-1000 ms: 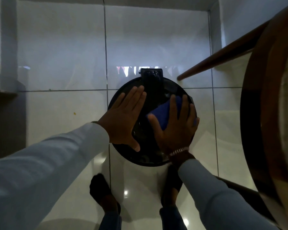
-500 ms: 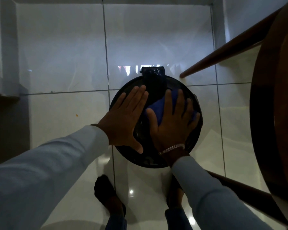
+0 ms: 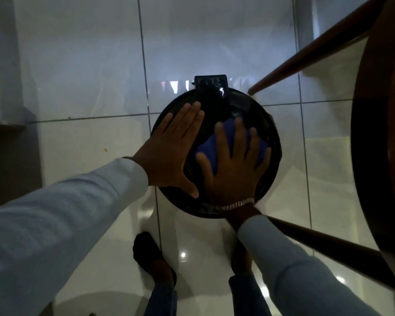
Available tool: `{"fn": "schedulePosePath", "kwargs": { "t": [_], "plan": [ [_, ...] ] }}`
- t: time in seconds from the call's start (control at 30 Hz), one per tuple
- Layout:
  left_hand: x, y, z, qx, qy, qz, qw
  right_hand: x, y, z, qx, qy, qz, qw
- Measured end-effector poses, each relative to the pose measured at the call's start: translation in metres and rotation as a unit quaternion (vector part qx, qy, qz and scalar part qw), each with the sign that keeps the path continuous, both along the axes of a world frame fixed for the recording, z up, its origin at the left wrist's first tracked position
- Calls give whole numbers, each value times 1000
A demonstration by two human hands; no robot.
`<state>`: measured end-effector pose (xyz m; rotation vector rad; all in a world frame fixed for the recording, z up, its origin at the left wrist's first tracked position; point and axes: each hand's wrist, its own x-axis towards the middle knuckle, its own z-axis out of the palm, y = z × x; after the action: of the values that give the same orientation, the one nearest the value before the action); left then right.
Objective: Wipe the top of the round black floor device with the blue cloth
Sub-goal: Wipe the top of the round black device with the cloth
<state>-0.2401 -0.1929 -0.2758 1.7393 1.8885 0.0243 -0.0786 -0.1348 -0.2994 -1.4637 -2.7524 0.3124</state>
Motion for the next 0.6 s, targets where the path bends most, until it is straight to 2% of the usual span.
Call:
{"fn": "schedulePosePath", "kwargs": {
  "t": [0.07, 0.13, 0.2, 0.27, 0.37, 0.4, 0.47, 0.53, 0.6],
  "plan": [
    [0, 1, 1, 8, 3, -4, 1000, 30, -8, -2, 17, 3, 114, 993],
    [0, 1, 1, 8, 0, -6, 1000, 61, -4, -3, 25, 21, 161, 986],
    [1, 0, 1, 10, -3, -3, 1000, 65, 9, -1, 11, 45, 117, 992],
    [0, 0, -2, 16, -5, -5, 1000, 41, 21, 0, 0, 63, 13, 998],
    [-1, 0, -7, 27, -2, -6, 1000, -7, 27, -2, 7, 39, -84, 996],
    [-1, -1, -8, 27, -4, -5, 1000, -15, 23, -3, 8, 26, -71, 997],
    [-3, -2, -9, 34, -8, -2, 999, -9, 10, -5, 15, 16, 20, 1000],
    [-4, -2, -9, 44, -9, -9, 999, 19, -5, -5, 18, 19, 132, 991],
    [-4, -3, -10, 45, -13, -16, 999, 53, -7, -3, 16, 23, 192, 981]
  ]
}}
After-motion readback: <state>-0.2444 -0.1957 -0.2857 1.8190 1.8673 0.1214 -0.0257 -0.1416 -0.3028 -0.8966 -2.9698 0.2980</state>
